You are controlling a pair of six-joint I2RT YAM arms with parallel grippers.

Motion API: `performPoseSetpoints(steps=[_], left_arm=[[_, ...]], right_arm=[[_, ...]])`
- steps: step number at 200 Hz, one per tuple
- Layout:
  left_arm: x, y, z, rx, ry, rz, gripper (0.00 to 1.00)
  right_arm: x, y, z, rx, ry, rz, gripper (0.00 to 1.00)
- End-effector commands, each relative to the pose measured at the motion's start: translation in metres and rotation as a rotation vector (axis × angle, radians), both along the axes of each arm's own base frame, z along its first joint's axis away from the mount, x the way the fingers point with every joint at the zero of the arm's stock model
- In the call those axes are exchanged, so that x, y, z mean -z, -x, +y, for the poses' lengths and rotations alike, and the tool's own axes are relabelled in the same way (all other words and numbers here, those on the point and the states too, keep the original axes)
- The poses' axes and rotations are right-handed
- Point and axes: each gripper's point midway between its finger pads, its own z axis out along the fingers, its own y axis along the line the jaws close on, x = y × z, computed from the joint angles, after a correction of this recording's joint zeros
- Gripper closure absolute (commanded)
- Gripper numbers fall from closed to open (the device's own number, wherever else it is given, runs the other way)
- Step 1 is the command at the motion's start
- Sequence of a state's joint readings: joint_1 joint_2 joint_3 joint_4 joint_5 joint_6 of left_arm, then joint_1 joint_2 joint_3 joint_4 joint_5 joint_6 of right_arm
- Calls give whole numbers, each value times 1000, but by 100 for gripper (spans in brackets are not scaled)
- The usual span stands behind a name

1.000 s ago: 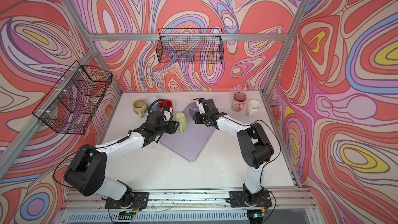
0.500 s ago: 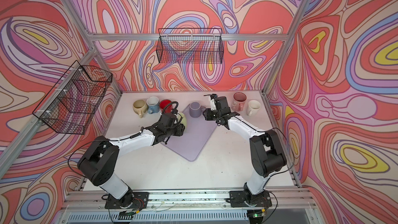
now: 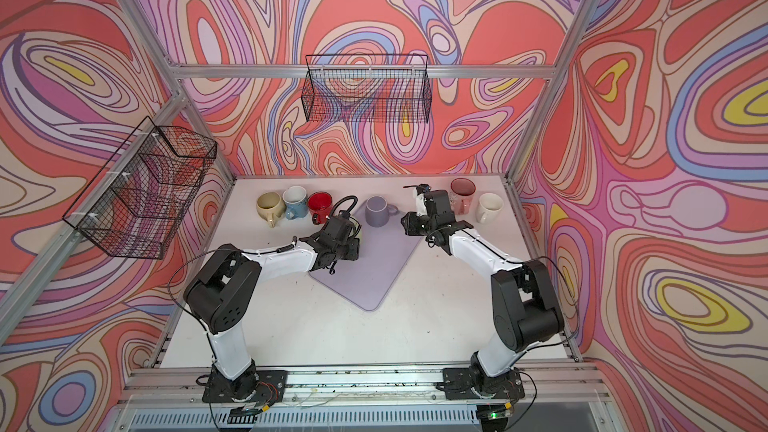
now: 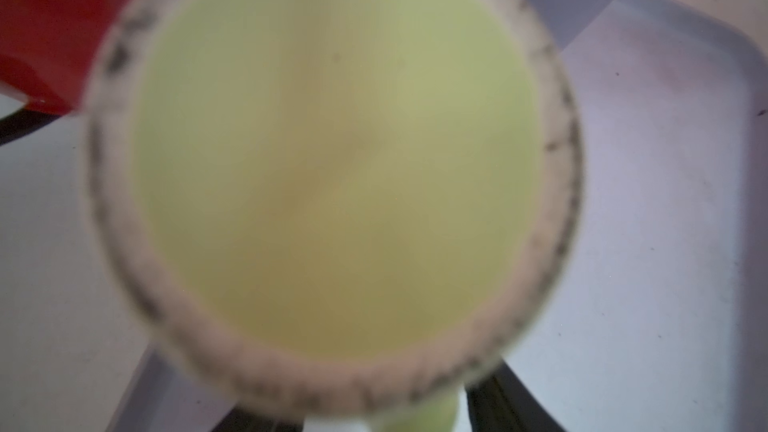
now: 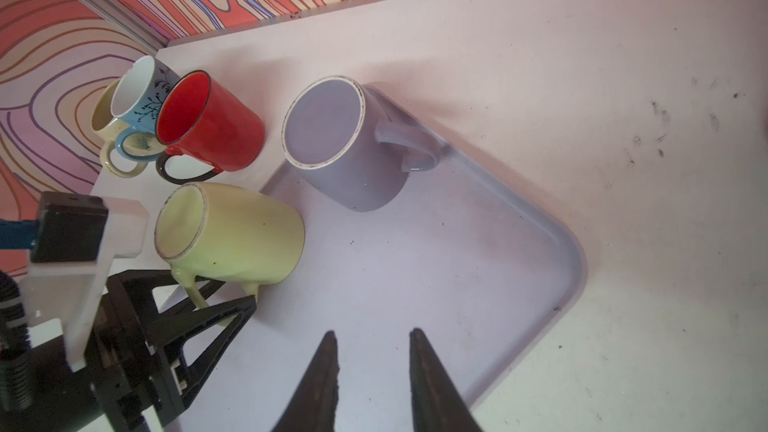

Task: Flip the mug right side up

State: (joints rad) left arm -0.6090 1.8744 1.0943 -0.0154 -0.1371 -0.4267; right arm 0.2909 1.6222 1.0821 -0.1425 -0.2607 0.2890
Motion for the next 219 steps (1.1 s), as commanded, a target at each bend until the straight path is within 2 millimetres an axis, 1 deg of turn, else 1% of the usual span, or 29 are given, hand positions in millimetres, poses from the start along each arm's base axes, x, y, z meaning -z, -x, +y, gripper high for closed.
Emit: performPoseSetpoints(steps=[1,19,46,91,136,177,190,206,219], left_arm=[[6,-2,3,-19,-36,8,41],[10,-1,7,-24,-51,12,42],[11,0,10,-22,-74,7,46],[16,0,14,-13,-102,6,62],[20,2,17,-7,-128,6,70],[25,2,16,2,-127,14,77],[25,3,16,2,-127,15,79],[24,3,16,9,-131,15,84],[23,3,17,10,-140,12,86]], right_arm=[[-7,-1,-5,6,0,-28,71],[-7,-2,-7,9,1,-29,71],[-7,-2,-9,14,1,-31,71],[-8,-4,-10,14,-3,-31,71],[-7,-5,-10,17,-5,-31,72],[-4,-4,-11,23,-1,-27,72],[-3,-3,-11,23,0,-25,72],[-3,-3,-13,26,1,-24,72],[-2,-3,-14,29,4,-24,72]])
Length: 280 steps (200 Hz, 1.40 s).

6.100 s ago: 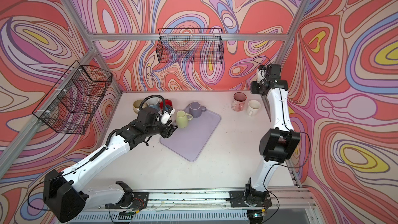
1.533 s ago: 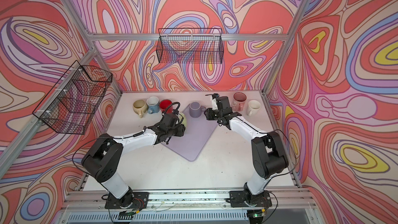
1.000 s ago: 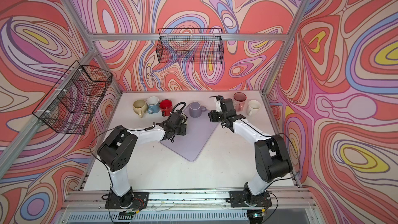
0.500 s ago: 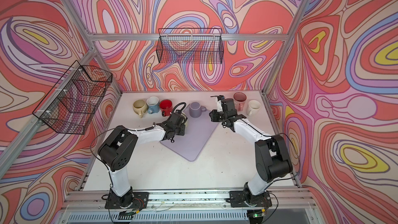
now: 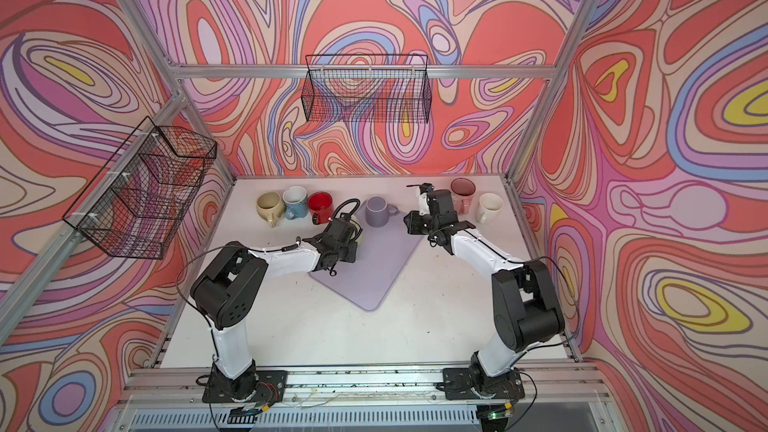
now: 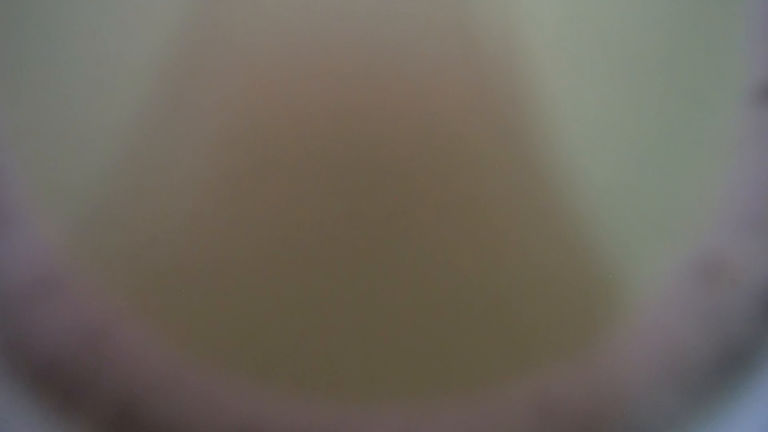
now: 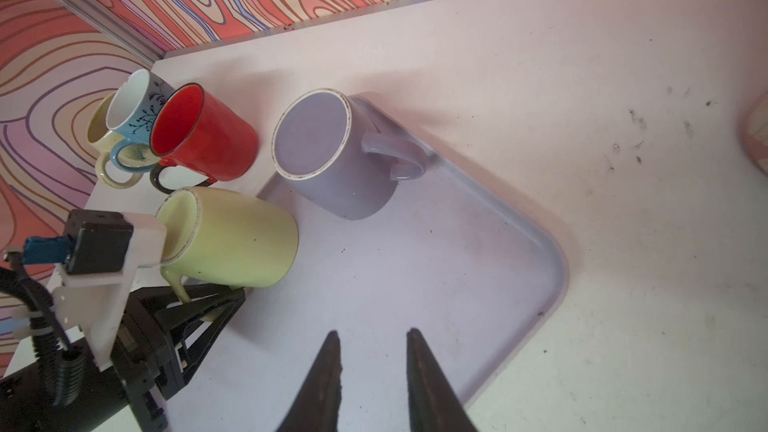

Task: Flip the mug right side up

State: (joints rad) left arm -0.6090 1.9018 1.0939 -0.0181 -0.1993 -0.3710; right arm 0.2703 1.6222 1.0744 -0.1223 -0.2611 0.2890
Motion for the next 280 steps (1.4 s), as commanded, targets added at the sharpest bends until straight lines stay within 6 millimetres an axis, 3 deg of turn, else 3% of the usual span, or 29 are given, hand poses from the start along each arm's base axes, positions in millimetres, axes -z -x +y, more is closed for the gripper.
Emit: performPoseSetpoints(steps=[1,40,62,128,219,280], left_arm=[[12,6,6,5,-48,25,86],[5,5,9,16,-69,7,92],[-3,5,8,26,-64,-10,100],[-35,7,-7,114,31,-65,100],[-120,16,-22,276,296,-181,100],[-174,27,-23,363,417,-247,100]], right_arm=[[-1,2,-5,8,8,-11,72],[0,3,-7,12,8,-11,72],[-1,4,-8,16,11,-11,72],[8,3,-13,25,10,7,73],[-1,4,-24,-14,-168,-16,73],[-19,13,-6,-154,-304,-69,72]])
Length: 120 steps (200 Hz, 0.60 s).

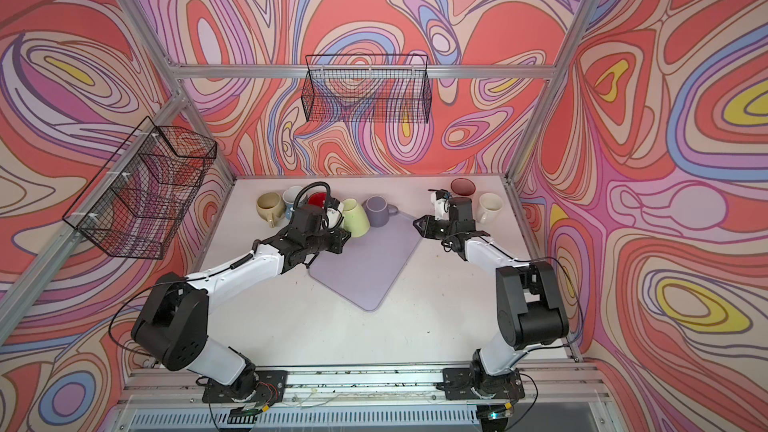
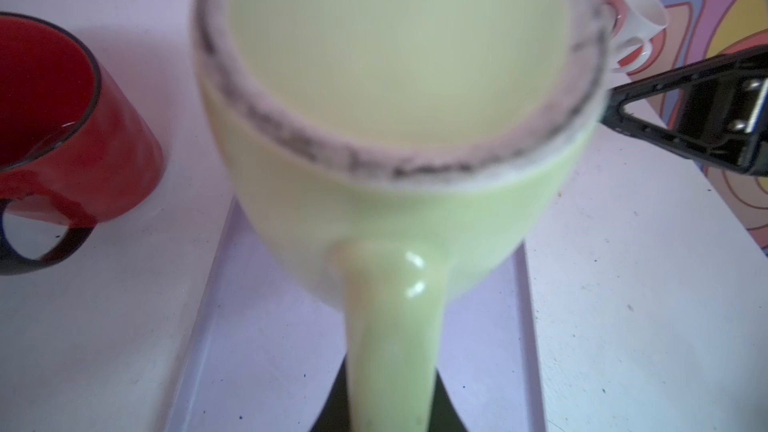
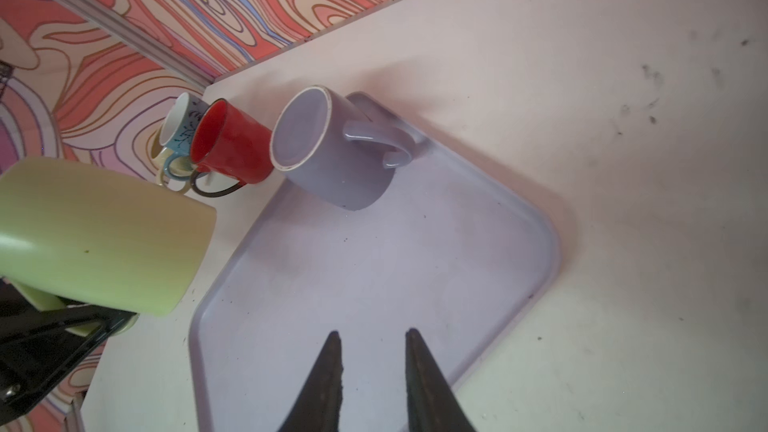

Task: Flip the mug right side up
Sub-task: 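Lift and tilt the pale green mug with the left gripper while the right gripper approaches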

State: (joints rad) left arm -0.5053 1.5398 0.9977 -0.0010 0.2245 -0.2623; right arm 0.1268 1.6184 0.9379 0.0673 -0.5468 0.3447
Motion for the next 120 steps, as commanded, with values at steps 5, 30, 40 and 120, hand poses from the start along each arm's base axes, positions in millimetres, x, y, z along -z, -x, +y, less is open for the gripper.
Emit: performPoseSetpoints(steps=[5,30,40,120], left_arm=[[-55,1,-11,73,106,-132,100],[-65,5,-9,81,128,-157,100],[-67,6,-8,82,135,-163,100],[-117,17,-15,144,278,-245,100]], right_arm=[[-31,7,18,-100,-105,-93,72],[-39,11,23,-135,-150,-114,72],[-42,12,25,-144,-161,-123,72],[-92,51,52,-364,-441,-268,57]])
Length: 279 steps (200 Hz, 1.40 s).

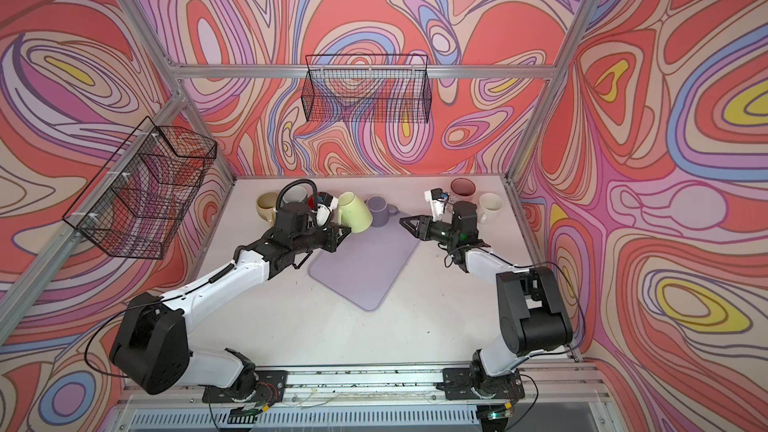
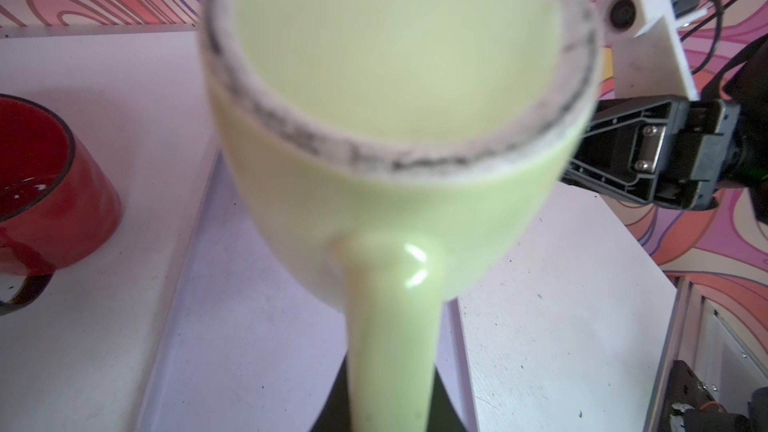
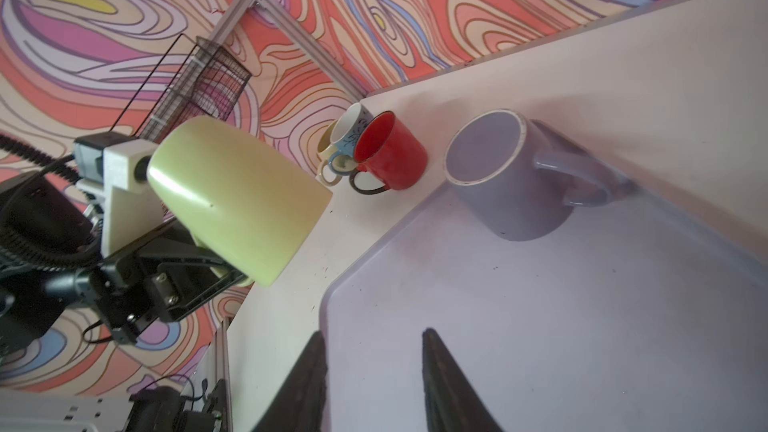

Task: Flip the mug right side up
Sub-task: 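Lift and tilt the pale green mug with the left gripper while the right gripper approaches, then grasp the pale green mug's body with the right gripper while the left holds it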

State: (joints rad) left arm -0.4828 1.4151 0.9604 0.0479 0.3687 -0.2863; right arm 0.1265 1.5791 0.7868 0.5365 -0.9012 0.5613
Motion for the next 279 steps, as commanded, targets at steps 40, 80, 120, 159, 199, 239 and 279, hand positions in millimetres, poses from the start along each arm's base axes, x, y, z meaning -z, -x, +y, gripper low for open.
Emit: performPoseSetpoints(steps=[40,80,120,159,199,239,279], left_arm=[[-93,4,-17,94,213,-207,100],[-110,7,-21,120,267,-224,100],[-117,11,-24,137,306,-216,100],[-115,13,-26,143,329,-200,100],[-108,11,-26,133,331,-181,100],[-97,5,-28,112,338,-150,100],[-84,-2,-28,80,350,-112,100]], right_arm=[[-58,29,28,-181,-218,-160,48],[-67,37,58,-244,-237,-182,45],[-68,39,76,-275,-246,-193,45],[-76,36,88,-298,-275,-216,46],[-89,38,99,-325,-306,-254,48],[-88,35,108,-336,-329,-259,52],[-98,37,116,-372,-373,-286,61]])
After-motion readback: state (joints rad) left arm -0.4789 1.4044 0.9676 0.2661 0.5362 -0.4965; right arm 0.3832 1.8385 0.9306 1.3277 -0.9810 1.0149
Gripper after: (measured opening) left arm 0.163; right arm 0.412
